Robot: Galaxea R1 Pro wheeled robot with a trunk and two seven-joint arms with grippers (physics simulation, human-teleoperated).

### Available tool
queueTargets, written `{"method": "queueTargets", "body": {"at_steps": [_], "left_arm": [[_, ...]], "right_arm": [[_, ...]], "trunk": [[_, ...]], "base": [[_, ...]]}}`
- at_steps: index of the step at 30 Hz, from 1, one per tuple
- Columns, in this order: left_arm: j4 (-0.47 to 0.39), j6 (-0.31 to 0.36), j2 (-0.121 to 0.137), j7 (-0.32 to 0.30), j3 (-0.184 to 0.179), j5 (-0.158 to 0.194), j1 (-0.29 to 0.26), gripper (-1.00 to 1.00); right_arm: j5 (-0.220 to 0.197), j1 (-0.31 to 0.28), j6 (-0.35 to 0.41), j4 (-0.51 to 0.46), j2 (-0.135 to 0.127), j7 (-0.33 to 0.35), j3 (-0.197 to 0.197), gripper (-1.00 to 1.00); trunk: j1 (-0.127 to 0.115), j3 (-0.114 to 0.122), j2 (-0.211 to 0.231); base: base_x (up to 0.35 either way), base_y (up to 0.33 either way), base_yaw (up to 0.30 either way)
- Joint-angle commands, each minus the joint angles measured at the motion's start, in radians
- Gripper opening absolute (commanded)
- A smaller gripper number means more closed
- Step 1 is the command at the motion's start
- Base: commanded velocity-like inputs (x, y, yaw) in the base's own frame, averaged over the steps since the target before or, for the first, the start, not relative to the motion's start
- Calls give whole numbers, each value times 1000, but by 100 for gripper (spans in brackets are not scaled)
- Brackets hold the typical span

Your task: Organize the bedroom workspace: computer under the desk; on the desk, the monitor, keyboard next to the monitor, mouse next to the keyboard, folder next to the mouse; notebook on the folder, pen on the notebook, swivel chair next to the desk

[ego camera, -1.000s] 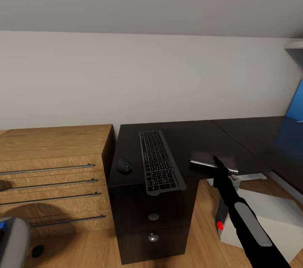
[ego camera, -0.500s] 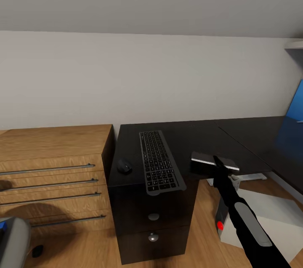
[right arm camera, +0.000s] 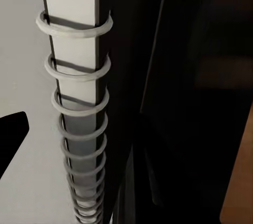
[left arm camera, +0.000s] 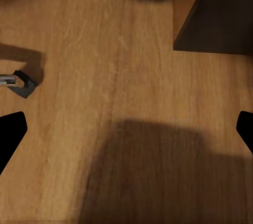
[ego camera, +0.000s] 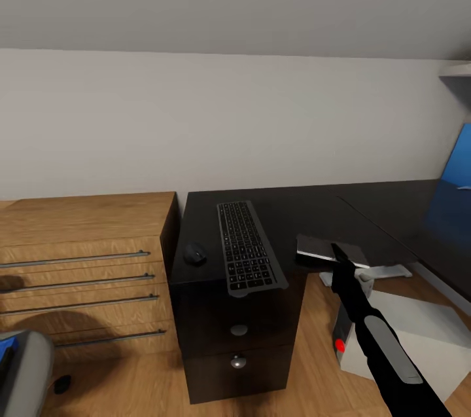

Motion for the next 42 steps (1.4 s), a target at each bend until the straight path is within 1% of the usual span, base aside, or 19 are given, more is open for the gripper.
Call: {"method": "queueTargets", "body": {"at_steps": [1,10,19,29,42], "left_arm": [[-3,4,1,9,-5,8,0,100],[-3,5,1,8,-5,8,0,100],[-3,4,1,8,-4,8,0,100],[-3,2,2,7,-3,8,0,100],[-3,0,2,8,-3,8,0,100]], "right_arm": [[-9,0,-1,2,-1,-3,2,100],[-9,0,-1,2,-2,-3,2,100],[-10,0,-1,2,-2,-3,2,100],[-11,0,-1,3,-1,-4,2,100],[-11,0,-1,3,-1,-4,2,100]], "trunk": [[0,-1,0],[0,-1,0],[0,-1,0],[0,-1,0],[0,-1,0]], "base": [[-7,0,0],[-104,0,0],[-30,0,0],[-177,0,0],[-20,0,0]]}}
